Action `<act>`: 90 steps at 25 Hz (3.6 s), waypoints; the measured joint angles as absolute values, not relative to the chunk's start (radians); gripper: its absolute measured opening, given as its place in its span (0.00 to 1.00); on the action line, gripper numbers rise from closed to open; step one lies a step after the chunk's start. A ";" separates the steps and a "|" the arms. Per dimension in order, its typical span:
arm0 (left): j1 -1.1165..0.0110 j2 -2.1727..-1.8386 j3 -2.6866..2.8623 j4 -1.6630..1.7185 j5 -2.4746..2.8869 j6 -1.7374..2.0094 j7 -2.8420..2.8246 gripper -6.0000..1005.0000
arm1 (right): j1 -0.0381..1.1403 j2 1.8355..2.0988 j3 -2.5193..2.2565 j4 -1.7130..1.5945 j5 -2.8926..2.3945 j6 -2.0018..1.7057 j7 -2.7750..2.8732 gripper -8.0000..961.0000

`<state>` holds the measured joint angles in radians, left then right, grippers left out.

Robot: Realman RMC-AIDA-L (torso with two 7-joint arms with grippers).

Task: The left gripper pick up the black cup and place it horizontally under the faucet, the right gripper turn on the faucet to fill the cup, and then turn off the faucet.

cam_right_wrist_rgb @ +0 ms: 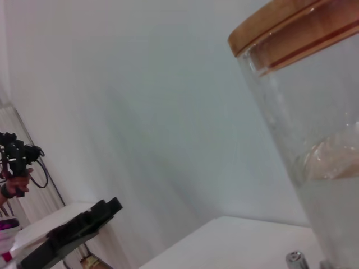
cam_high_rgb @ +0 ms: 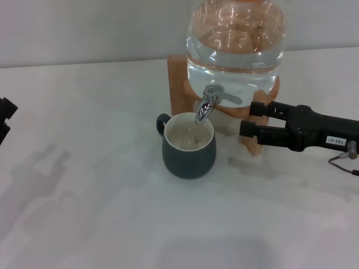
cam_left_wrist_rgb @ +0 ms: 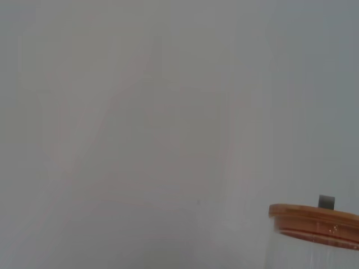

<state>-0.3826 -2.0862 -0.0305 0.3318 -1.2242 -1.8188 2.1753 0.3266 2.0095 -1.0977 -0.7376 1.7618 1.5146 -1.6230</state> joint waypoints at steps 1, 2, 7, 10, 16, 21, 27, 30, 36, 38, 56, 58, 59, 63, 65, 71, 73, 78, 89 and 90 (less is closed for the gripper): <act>-0.381 -2.086 -0.032 0.329 -1.224 -1.820 2.176 0.39 | 0.327 2.009 -1.098 -0.738 1.763 1.510 -1.623 0.88; -0.381 -2.086 -0.032 0.326 -1.224 -1.821 2.177 0.39 | 0.328 2.009 -1.099 -0.738 1.765 1.506 -1.623 0.88; -0.380 -2.086 -0.035 0.319 -1.224 -1.822 2.181 0.39 | 0.334 2.010 -1.100 -0.738 1.770 1.501 -1.624 0.88; -0.380 -2.086 -0.035 0.319 -1.224 -1.822 2.182 0.39 | 0.338 2.010 -1.101 -0.735 1.778 1.499 -1.624 0.88; -0.380 -2.086 -0.035 0.319 -1.224 -1.823 2.182 0.39 | 0.346 2.012 -1.139 -0.734 1.800 1.482 -1.625 0.88; -0.379 -2.085 -0.035 0.319 -1.224 -1.823 2.182 0.39 | 0.358 2.012 -1.179 -0.737 1.809 1.448 -1.626 0.88; -0.375 -2.084 -0.035 0.319 -1.225 -1.819 2.183 0.39 | 0.366 2.013 -1.205 -0.737 1.824 1.449 -1.626 0.88; -0.374 -2.083 -0.035 0.319 -1.226 -1.814 2.183 0.39 | 0.367 2.013 -1.210 -0.737 1.828 1.457 -1.627 0.88; -0.380 -2.082 -0.035 0.322 -1.227 -1.808 2.183 0.39 | 0.368 2.013 -1.212 -0.738 1.834 1.482 -1.629 0.88; -0.381 -2.082 -0.035 0.322 -1.227 -1.807 2.183 0.39 | 0.368 2.013 -1.211 -0.738 1.839 1.483 -1.629 0.88; -0.379 -2.079 -0.035 0.328 -1.227 -1.804 2.181 0.39 | 0.305 1.955 -1.051 -0.727 1.836 1.638 -1.622 0.88; -0.380 -2.079 -0.035 0.328 -1.227 -1.798 2.179 0.39 | 0.303 1.957 -1.052 -0.726 1.840 1.691 -1.619 0.88; -0.381 -2.078 -0.035 0.328 -1.227 -1.795 2.178 0.39 | 0.303 1.960 -1.052 -0.726 1.841 1.703 -1.616 0.88; -0.382 -2.079 -0.035 0.325 -1.227 -1.793 2.178 0.39 | 0.301 1.992 -1.077 -0.733 1.827 1.728 -1.607 0.88; -0.382 -2.079 -0.035 0.322 -1.228 -1.792 2.178 0.39 | 0.304 2.003 -1.101 -0.733 1.813 1.727 -1.607 0.88; -0.382 -2.081 -0.030 0.320 -1.236 -1.796 2.178 0.39 | 0.325 2.008 -1.175 -0.729 1.816 1.698 -1.613 0.88; -0.382 -2.082 -0.029 0.319 -1.236 -1.799 2.178 0.39 | 0.326 2.009 -1.181 -0.729 1.819 1.688 -1.616 0.88; -0.382 -2.083 -0.029 0.319 -1.237 -1.802 2.178 0.39 | 0.326 2.009 -1.189 -0.726 1.823 1.661 -1.619 0.88; -0.382 -2.085 -0.029 0.307 -1.238 -1.804 2.182 0.39 | 0.345 2.011 -1.274 -0.725 1.877 1.632 -1.622 0.88; -0.382 -2.085 -0.029 0.307 -1.238 -1.804 2.183 0.39 | 0.348 2.011 -1.283 -0.725 1.881 1.625 -1.623 0.88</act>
<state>-0.3819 -2.0847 -0.0291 0.3072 -1.2380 -1.8044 2.1826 0.3478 2.0110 -1.2832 -0.7255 1.8812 1.6245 -1.6230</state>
